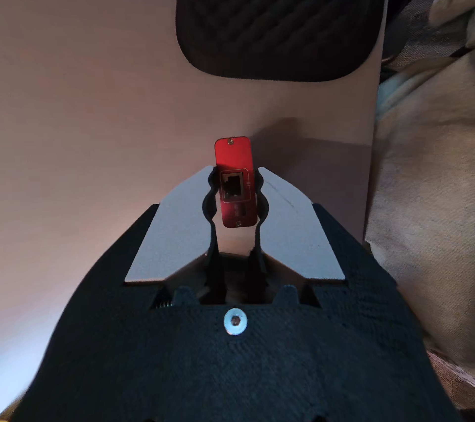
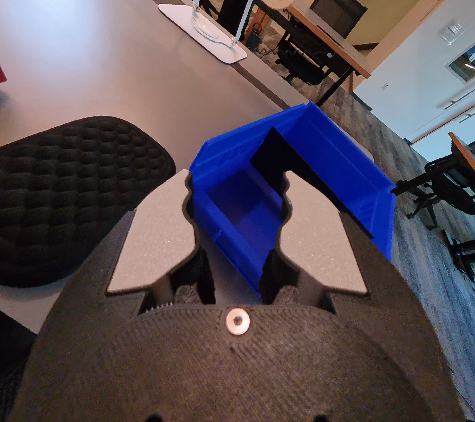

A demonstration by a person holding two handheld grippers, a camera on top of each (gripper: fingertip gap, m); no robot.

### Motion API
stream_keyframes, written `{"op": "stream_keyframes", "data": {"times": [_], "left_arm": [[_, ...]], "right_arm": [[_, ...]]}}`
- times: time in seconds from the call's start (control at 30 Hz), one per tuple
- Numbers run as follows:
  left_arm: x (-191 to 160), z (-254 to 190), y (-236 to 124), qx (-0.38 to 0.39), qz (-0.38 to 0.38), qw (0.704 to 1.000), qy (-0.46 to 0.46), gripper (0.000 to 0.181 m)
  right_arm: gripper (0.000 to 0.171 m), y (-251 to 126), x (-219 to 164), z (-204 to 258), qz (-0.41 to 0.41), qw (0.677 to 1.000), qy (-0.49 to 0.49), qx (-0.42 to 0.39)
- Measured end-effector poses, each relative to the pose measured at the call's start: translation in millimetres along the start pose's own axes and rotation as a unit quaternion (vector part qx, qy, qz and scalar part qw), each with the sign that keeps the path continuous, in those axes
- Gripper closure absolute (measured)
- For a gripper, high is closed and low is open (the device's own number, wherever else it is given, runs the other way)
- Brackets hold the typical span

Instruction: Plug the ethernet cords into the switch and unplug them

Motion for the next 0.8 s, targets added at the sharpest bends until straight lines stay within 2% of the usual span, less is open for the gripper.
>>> {"op": "stream_keyframes", "data": {"times": [0.27,0.3,0.33,0.47,0.63,0.7,0.77,0.8], "left_arm": [[-6.0,0.1,6.3,-0.011,-0.007,1.000,-0.017,0.154],[-4.4,1.3,3.9,-0.006,-0.017,1.000,-0.020,0.149],[-2.7,2.9,-0.6,0.001,-0.029,0.999,-0.025,0.141],[3.6,15.1,-39.1,0.074,-0.121,0.988,-0.063,0.133],[-21.8,30.3,-118.5,0.220,-0.246,0.933,-0.140,0.130],[-46.6,36.2,-151.6,0.291,-0.272,0.898,-0.185,0.130],[-73.9,36.7,-180.5,0.347,-0.295,0.861,-0.226,0.130],[-85.0,34.7,-192.2,0.361,-0.309,0.847,-0.237,0.131]], "right_arm": [[0.105,4.7,8.8,10.4,-0.008,1.000,-0.006,0.027],[0.105,6.0,12.6,14.3,-0.015,0.999,-0.007,0.037],[0.105,7.7,17.8,20.0,-0.025,0.998,-0.008,0.053],[0.105,20.2,50.9,63.7,-0.090,0.982,-0.017,0.166],[0.106,51.4,90.0,146.2,-0.130,0.936,-0.040,0.324],[0.105,71.9,100.1,170.0,-0.101,0.937,-0.007,0.335],[0.093,90.4,110.6,187.3,-0.043,0.946,0.056,0.318],[0.075,95.1,114.5,198.4,-0.006,0.946,0.078,0.315]]}}
Point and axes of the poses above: each gripper's, where its closed fingertips meet, y out along the fingers, x out of its top, z = x × y across the jaws, the point moved 2 cm from there along -y, back along the fingers, and after that the axes turned 2 degrees about x, right-handed, at the moved point
